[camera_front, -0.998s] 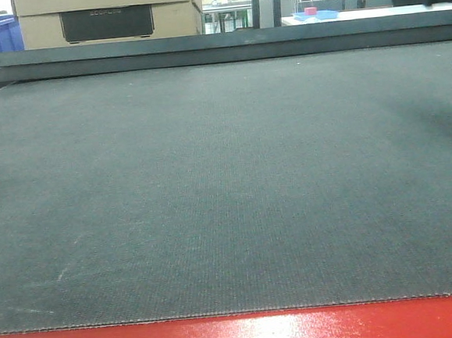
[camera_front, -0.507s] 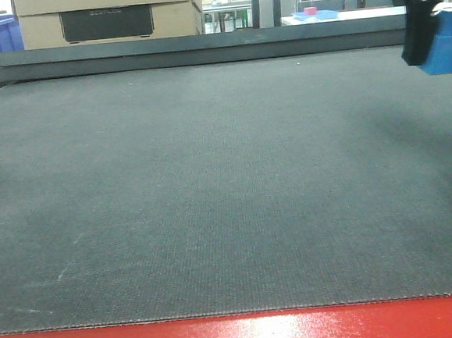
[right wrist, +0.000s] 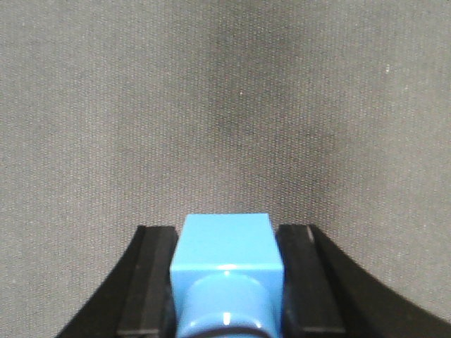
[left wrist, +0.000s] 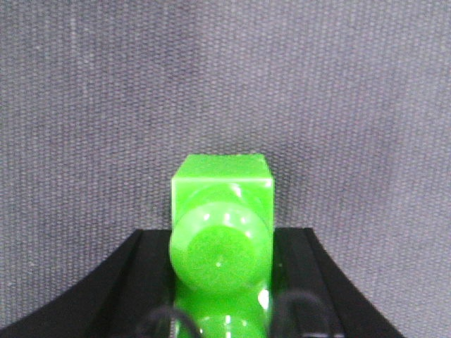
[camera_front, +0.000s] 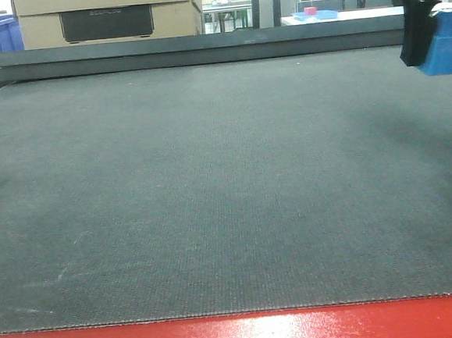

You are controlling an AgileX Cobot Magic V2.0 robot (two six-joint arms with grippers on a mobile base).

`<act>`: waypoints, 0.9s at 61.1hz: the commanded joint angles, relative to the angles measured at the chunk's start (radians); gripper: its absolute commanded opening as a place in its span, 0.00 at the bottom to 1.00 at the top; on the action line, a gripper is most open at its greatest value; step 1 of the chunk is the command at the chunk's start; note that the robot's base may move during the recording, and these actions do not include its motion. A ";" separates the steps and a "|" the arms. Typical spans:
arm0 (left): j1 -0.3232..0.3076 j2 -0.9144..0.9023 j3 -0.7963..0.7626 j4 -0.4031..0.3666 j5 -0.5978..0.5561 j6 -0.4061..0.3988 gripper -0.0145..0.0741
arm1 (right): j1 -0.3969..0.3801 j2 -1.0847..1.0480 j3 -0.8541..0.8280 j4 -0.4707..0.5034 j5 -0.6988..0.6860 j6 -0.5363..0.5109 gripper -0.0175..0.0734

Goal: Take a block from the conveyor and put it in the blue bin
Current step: 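Close the left gripper on the green block, then lift both held blocks up off the belt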

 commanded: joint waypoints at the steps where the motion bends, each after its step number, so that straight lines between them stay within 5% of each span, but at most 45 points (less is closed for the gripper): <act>1: 0.002 0.001 -0.006 0.019 -0.013 -0.008 0.04 | 0.000 -0.008 -0.001 -0.006 -0.007 -0.003 0.01; 12: 0.002 -0.027 -0.006 0.008 0.041 0.023 0.04 | 0.000 -0.048 -0.001 -0.006 -0.012 -0.003 0.01; 23: 0.002 -0.116 0.000 -0.130 0.018 0.163 0.04 | 0.000 -0.123 0.015 -0.022 -0.087 -0.003 0.01; 37: 0.002 -0.322 0.109 -0.342 -0.142 0.304 0.04 | 0.000 -0.261 0.191 -0.079 -0.261 -0.003 0.01; 55: 0.002 -0.608 0.379 -0.391 -0.425 0.322 0.04 | 0.000 -0.500 0.568 -0.106 -0.648 -0.003 0.01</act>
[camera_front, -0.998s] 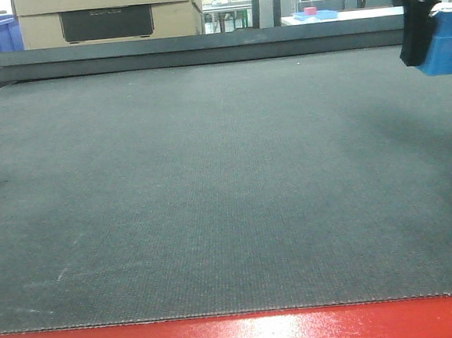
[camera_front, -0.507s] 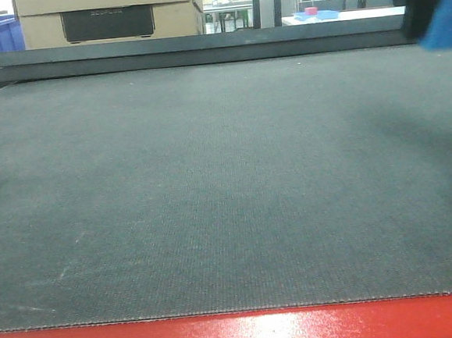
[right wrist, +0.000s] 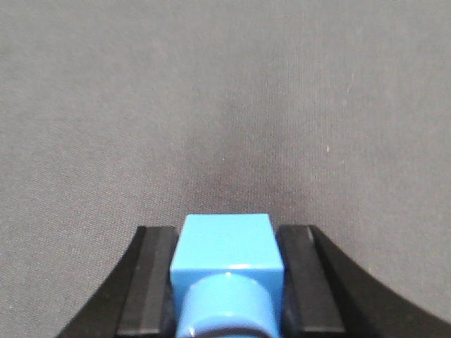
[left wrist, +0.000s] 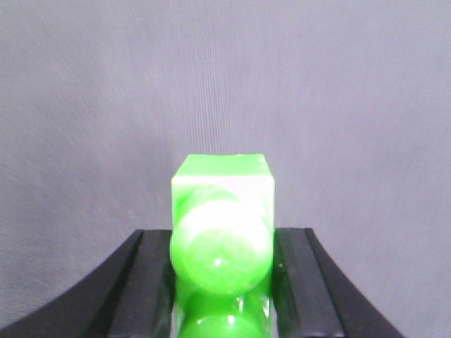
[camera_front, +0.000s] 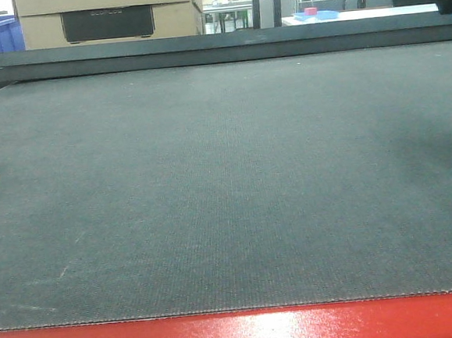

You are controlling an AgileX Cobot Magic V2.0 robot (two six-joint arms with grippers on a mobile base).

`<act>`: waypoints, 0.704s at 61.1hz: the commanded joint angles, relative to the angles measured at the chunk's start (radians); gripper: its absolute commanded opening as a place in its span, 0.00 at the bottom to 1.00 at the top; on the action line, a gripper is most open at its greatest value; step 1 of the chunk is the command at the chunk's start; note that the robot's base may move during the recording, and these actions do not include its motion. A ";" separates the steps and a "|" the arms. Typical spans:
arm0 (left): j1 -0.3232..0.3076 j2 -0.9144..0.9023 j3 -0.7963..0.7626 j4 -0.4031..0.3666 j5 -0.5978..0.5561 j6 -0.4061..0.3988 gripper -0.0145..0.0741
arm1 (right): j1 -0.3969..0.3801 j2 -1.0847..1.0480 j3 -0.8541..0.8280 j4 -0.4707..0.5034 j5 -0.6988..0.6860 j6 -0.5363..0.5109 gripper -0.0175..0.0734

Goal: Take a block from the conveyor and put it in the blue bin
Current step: 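Lift both held blocks up off the belt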

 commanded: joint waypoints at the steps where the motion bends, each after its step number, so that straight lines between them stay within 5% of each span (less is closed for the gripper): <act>1: 0.002 -0.099 0.097 -0.020 -0.124 0.008 0.04 | 0.000 -0.097 0.121 -0.012 -0.161 -0.003 0.01; 14: 0.002 -0.369 0.393 -0.020 -0.414 0.008 0.04 | 0.000 -0.344 0.359 -0.009 -0.382 -0.003 0.01; 43: 0.002 -0.954 0.603 -0.020 -0.454 0.008 0.04 | 0.000 -0.812 0.481 -0.009 -0.368 -0.003 0.01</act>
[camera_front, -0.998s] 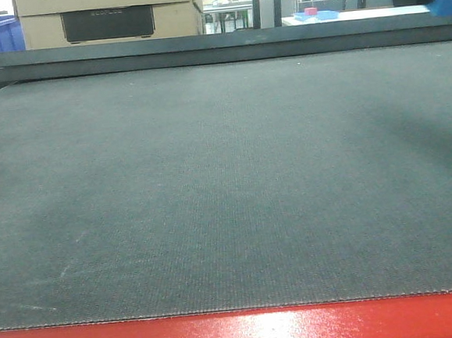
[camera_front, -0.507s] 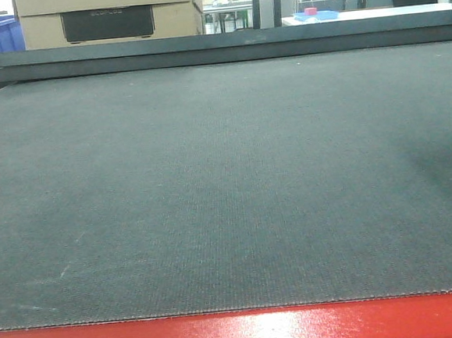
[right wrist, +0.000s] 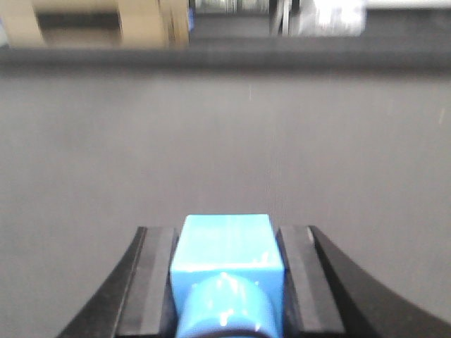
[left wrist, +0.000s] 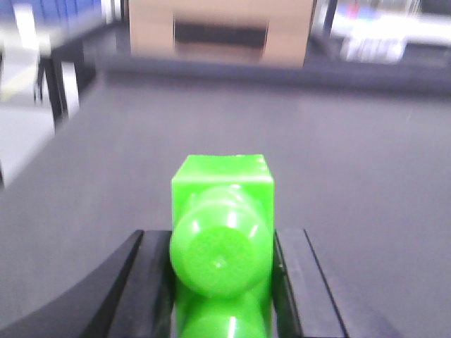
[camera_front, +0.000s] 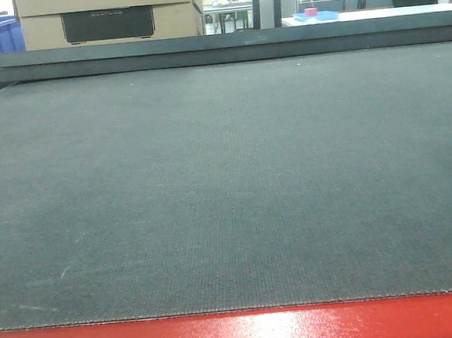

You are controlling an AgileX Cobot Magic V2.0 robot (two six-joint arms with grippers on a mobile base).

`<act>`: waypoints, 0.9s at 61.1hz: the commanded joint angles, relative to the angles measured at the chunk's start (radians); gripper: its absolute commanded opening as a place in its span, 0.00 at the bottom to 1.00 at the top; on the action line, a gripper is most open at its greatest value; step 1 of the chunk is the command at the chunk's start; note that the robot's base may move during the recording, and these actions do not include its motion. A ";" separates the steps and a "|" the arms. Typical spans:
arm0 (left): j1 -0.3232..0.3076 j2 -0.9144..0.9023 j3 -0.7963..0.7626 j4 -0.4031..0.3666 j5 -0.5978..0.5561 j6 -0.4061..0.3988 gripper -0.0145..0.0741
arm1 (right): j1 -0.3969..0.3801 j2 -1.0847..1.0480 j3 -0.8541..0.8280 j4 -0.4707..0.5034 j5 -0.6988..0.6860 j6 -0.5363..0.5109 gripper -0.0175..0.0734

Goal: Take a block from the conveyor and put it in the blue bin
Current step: 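Lift both held blocks up off the belt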

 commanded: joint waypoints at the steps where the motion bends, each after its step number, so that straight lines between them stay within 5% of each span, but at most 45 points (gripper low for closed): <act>1: 0.002 -0.084 0.006 -0.010 -0.020 0.004 0.04 | 0.000 -0.059 0.002 -0.009 -0.021 -0.003 0.01; 17: 0.002 -0.223 0.006 -0.010 -0.020 0.004 0.04 | 0.000 -0.120 0.002 -0.009 -0.021 -0.003 0.01; 55: 0.002 -0.236 0.006 -0.010 -0.025 0.004 0.04 | 0.000 -0.120 0.002 -0.009 -0.026 -0.003 0.01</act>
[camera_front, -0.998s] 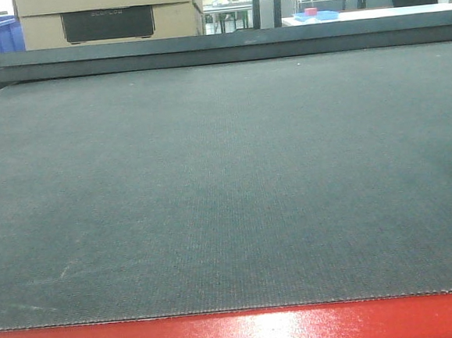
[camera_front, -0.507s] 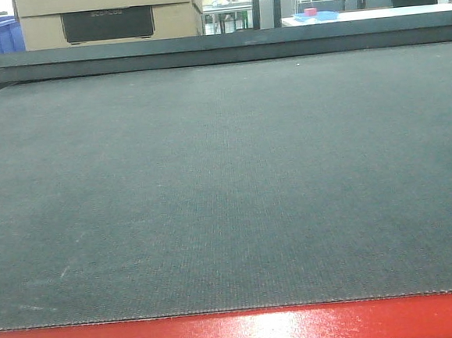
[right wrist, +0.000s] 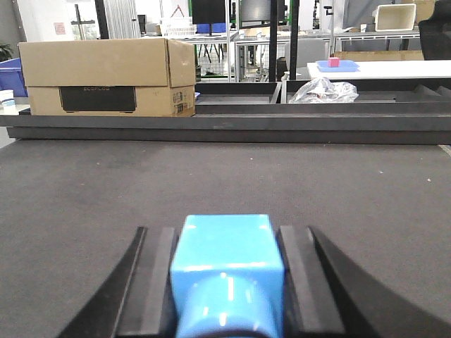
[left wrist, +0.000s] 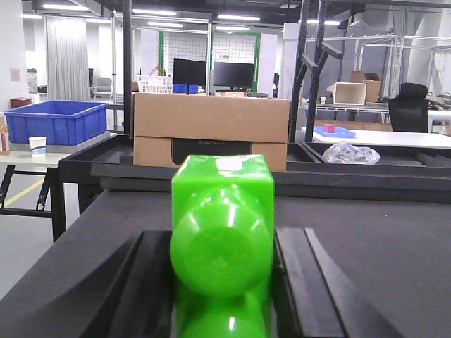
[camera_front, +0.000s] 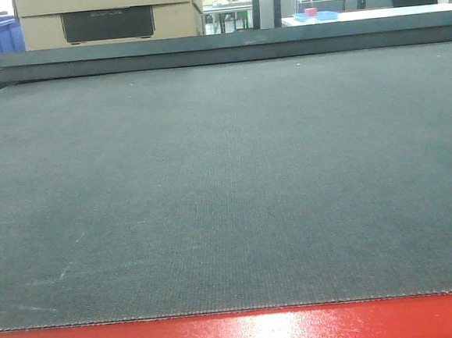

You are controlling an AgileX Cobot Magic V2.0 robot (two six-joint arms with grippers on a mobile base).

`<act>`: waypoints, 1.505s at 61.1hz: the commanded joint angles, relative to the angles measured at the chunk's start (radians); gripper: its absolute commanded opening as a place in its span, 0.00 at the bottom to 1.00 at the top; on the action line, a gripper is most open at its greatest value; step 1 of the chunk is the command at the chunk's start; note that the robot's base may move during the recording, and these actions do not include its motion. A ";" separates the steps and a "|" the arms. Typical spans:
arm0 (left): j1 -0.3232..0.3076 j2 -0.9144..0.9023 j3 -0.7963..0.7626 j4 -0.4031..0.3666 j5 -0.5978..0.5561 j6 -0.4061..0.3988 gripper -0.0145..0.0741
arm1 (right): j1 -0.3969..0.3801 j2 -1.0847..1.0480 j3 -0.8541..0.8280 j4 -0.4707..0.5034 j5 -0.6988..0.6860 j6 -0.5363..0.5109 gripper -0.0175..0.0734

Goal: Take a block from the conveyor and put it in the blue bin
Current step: 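Lift both held blocks up off the belt, then drive the base away from the conveyor holding both blocks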

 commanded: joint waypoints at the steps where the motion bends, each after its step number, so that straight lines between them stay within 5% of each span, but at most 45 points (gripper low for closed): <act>1: 0.002 -0.006 0.002 -0.010 -0.025 0.004 0.04 | 0.000 -0.005 0.002 -0.009 -0.024 -0.003 0.01; 92: 0.002 -0.006 0.002 -0.010 -0.026 0.004 0.04 | 0.000 -0.005 0.002 -0.009 -0.024 -0.003 0.01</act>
